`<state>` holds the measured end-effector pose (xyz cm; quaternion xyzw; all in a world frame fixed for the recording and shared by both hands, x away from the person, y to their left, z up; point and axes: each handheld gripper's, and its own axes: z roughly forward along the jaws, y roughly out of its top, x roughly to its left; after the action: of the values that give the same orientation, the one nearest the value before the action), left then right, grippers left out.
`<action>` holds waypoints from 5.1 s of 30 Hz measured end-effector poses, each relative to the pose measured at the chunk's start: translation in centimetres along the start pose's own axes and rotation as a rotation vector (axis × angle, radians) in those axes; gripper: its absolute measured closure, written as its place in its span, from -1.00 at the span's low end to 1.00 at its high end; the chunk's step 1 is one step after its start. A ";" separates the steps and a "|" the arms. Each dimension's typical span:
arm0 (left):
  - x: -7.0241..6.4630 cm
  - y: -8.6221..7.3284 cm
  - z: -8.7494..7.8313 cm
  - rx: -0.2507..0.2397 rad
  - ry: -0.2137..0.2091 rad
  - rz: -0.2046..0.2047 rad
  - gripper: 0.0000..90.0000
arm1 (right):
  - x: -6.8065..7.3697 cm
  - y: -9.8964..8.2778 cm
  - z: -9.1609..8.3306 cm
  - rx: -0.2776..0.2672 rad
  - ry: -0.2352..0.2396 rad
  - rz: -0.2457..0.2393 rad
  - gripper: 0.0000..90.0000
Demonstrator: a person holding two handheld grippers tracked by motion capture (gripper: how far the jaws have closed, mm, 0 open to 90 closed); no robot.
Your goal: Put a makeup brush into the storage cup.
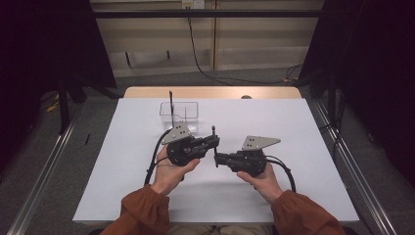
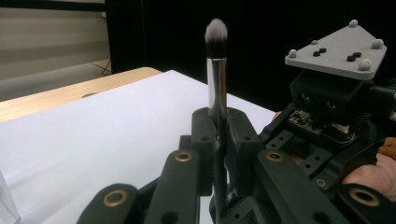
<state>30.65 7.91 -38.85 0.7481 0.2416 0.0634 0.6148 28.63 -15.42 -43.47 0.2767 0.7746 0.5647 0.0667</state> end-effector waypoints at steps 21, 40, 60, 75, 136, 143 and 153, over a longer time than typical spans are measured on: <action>-0.4 0.1 0.1 -0.013 -0.011 0.010 0.87 | 0.0 0.2 -0.3 -0.019 0.020 -0.007 0.66; 0.1 0.2 -0.5 -0.017 0.013 0.000 0.87 | -0.2 0.4 -0.6 -0.032 -0.004 0.010 -0.41; 0.9 0.2 -1.3 -0.013 0.044 -0.014 0.87 | -0.8 0.4 -1.3 -0.040 -0.052 0.018 -0.92; 1.8 0.3 -2.6 -0.013 0.075 -0.019 0.87 | -1.2 -0.1 -2.8 -0.091 -0.119 0.006 -0.93; 5.6 1.3 -8.9 -0.019 0.247 -0.017 0.87 | -2.7 -5.7 -14.7 -0.177 -0.536 0.057 -0.99; 6.3 1.8 -9.6 -0.027 0.274 -0.017 0.87 | -2.5 -6.1 -14.9 -0.175 -0.515 0.041 -0.99; 7.0 3.2 -10.4 -0.036 0.293 -0.011 0.87 | -2.5 -6.2 -15.3 -0.206 -0.527 0.030 -1.00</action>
<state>33.59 19.79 -34.79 0.7184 0.3315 0.1728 0.5866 22.20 -30.76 -44.24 0.4172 0.6650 0.5500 0.2851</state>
